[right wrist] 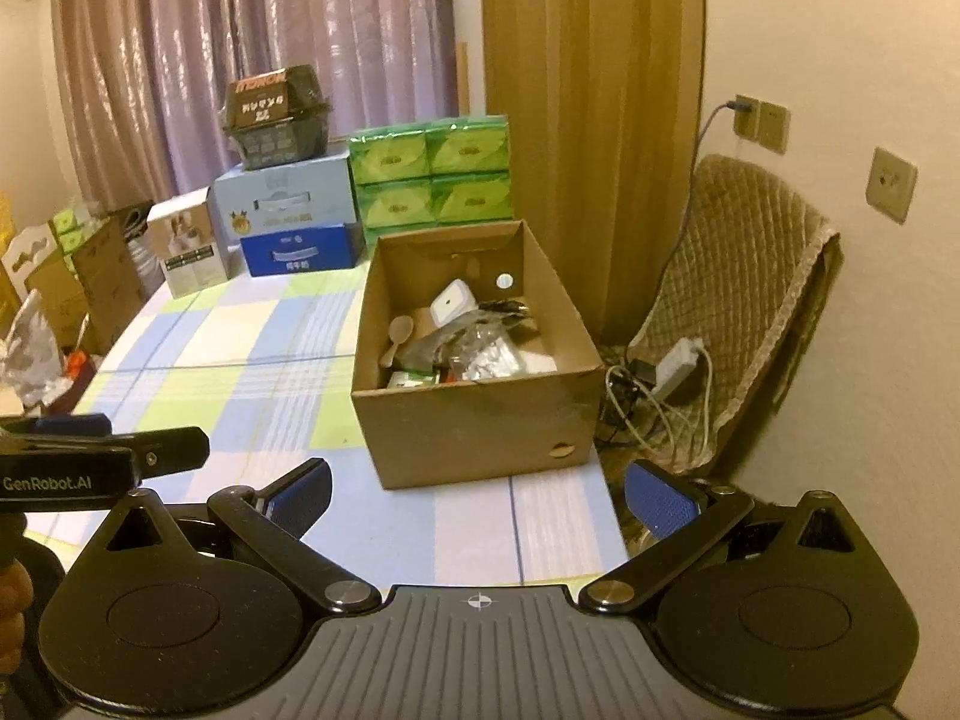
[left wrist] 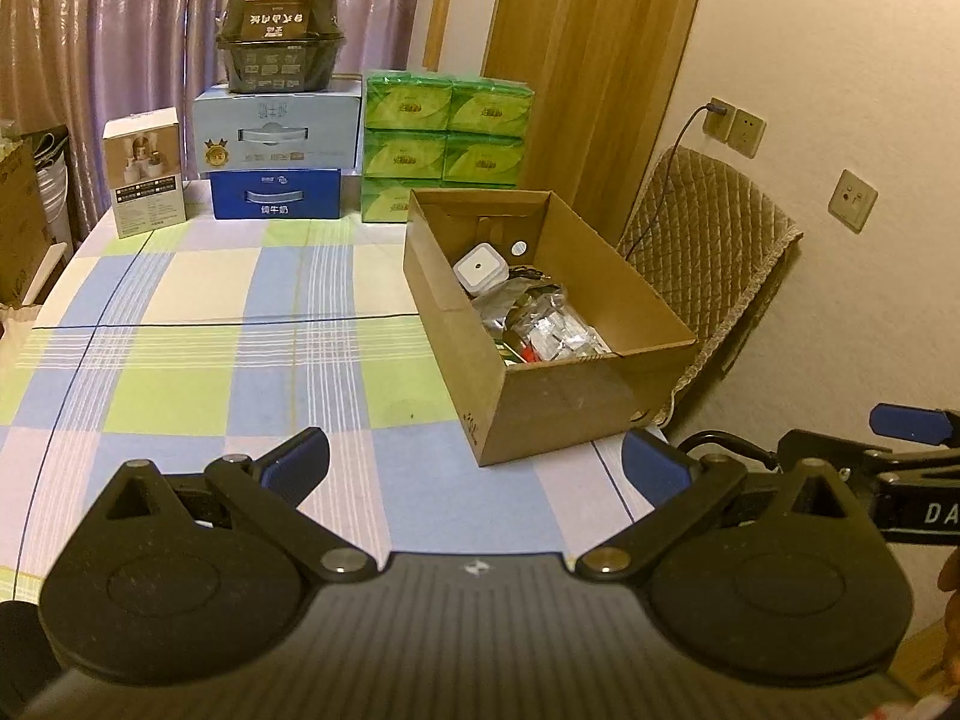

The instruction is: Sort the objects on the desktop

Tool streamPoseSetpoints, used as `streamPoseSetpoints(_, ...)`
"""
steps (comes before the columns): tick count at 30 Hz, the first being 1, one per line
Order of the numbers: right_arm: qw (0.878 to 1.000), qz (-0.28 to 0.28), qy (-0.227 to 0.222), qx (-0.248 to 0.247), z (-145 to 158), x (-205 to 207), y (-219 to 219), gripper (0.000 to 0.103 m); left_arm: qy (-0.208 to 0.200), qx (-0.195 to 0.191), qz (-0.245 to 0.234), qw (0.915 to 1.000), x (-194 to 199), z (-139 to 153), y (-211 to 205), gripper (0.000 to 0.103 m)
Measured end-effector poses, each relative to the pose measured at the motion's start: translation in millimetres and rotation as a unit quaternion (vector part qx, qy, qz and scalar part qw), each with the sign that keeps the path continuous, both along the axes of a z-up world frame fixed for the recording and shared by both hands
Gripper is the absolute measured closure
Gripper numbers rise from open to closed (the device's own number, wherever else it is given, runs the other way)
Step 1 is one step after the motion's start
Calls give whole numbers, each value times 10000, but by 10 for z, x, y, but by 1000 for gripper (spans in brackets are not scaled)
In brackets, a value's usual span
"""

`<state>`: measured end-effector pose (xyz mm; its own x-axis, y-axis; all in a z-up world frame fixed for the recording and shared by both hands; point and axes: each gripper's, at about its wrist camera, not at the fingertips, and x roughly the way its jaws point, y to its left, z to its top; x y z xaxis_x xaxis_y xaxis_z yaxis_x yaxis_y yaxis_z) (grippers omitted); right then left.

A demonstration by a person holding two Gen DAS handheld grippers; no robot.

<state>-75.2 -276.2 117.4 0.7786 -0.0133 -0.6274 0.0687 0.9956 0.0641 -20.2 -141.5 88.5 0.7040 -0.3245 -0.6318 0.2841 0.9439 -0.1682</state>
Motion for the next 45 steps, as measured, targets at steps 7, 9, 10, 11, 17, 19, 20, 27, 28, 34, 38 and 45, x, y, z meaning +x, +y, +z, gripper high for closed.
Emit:
streamPoseSetpoints(7,9998,-93,67,137,-52,-88,1,2,58,-52,-19,10000,-49,-23,-8,1)
streamPoseSetpoints(9,9999,-94,95,103,-65,-100,12,2,62,-46,-61,10000,-62,-38,-23,1)
streamPoseSetpoints(10,9999,-94,101,82,-66,-99,16,2,69,-37,-79,9999,-65,-47,-30,1)
streamPoseSetpoints(11,9999,-98,111,70,-72,-101,24,2,80,-34,-88,9999,-70,-53,-37,1)
streamPoseSetpoints(17,9999,-71,132,45,-109,-101,65,2,112,-31,-110,9999,-71,-83,-49,1)
streamPoseSetpoints(19,9999,-62,131,29,-119,-101,76,2,125,-27,-116,9999,-65,-90,-51,1)
streamPoseSetpoints(20,9999,-61,135,28,-123,-98,79,2,130,-25,-116,9998,-66,-94,-51,1)
streamPoseSetpoints(27,9999,-61,122,29,-125,-99,70,2,129,-28,-142,9998,-77,-100,-60,1)
streamPoseSetpoints(28,9999,-65,121,29,-124,-98,73,2,127,-28,-152,9998,-79,-98,-64,1)
streamPoseSetpoints(34,9999,-80,101,27,-108,-98,83,2,121,-32,-191,9997,-97,-91,-86,1)
streamPoseSetpoints(38,9999,-90,95,22,-104,-93,83,2,126,-49,-183,9997,-100,-83,-87,1)
streamPoseSetpoints(45,9999,-91,94,20,-104,-97,80,2,155,-90,-203,9996,-101,-87,-91,1)
